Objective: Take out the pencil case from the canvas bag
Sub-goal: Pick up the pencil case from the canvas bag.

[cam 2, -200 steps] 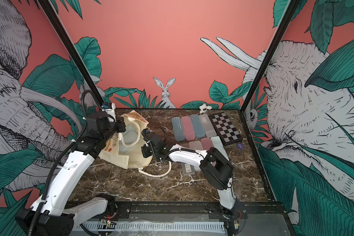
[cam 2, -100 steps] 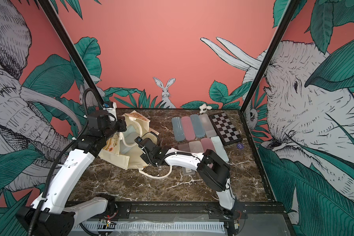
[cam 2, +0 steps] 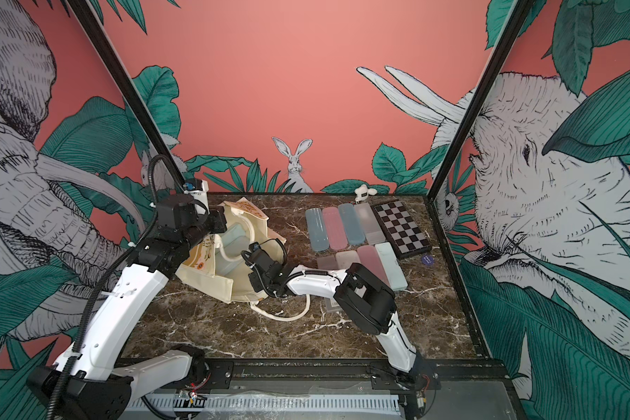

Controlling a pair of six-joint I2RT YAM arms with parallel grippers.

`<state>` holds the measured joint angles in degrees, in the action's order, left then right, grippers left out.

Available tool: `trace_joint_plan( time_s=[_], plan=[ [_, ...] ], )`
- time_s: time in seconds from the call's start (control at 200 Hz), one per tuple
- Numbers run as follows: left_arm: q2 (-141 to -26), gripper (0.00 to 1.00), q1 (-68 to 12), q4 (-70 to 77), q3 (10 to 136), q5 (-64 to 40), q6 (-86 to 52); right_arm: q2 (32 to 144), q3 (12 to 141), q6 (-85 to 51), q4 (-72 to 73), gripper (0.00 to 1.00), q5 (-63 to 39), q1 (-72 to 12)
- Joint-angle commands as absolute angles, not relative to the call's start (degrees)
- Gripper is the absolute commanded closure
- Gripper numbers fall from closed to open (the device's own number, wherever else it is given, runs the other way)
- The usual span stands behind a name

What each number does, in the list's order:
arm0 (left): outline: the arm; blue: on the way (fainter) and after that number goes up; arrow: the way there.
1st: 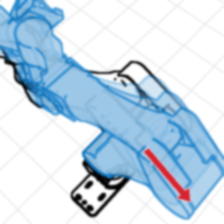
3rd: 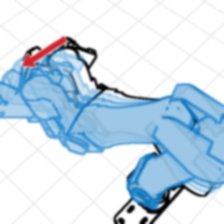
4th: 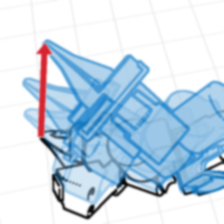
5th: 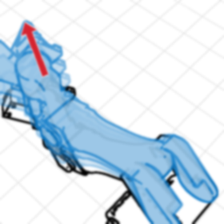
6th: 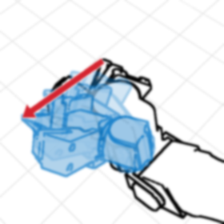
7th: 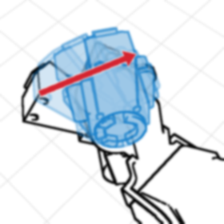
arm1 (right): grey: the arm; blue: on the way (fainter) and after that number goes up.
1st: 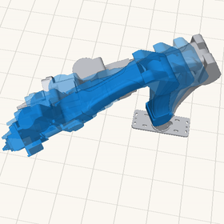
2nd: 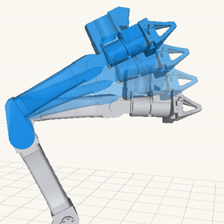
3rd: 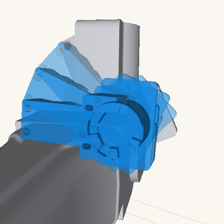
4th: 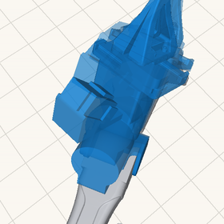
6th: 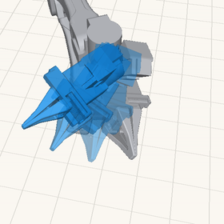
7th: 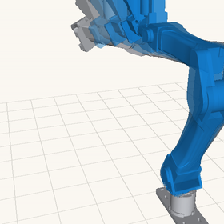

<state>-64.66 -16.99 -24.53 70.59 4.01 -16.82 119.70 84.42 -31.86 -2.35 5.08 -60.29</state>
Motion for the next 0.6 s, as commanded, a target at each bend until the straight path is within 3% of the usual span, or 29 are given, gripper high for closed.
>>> trace_joint_plan(
  time_s=[0.0,0.125,0.435,0.595],
  plan=[
    [-62.8,1.0,-18.1,-20.6,73.4,4.2,-19.4,122.0,81.9,-48.2,6.9,0.92,0.3,-57.6],
    [-62.6,1.0,-19.2,-20.4,73.4,4.6,-19.6,124.7,81.1,-57.3,11.3,0.91,-5.2,-55.4],
    [-61.8,1.0,-20.8,-17.5,72.7,-0.1,-19.4,127.5,81.4,-70.5,15.3,0.86,-6.4,-52.5],
    [-60.8,1.0,-20.9,-14.8,71.4,-5.1,-18.2,129.6,82.9,-76.4,20.9,0.72,-8.4,-50.9]
  ],
)
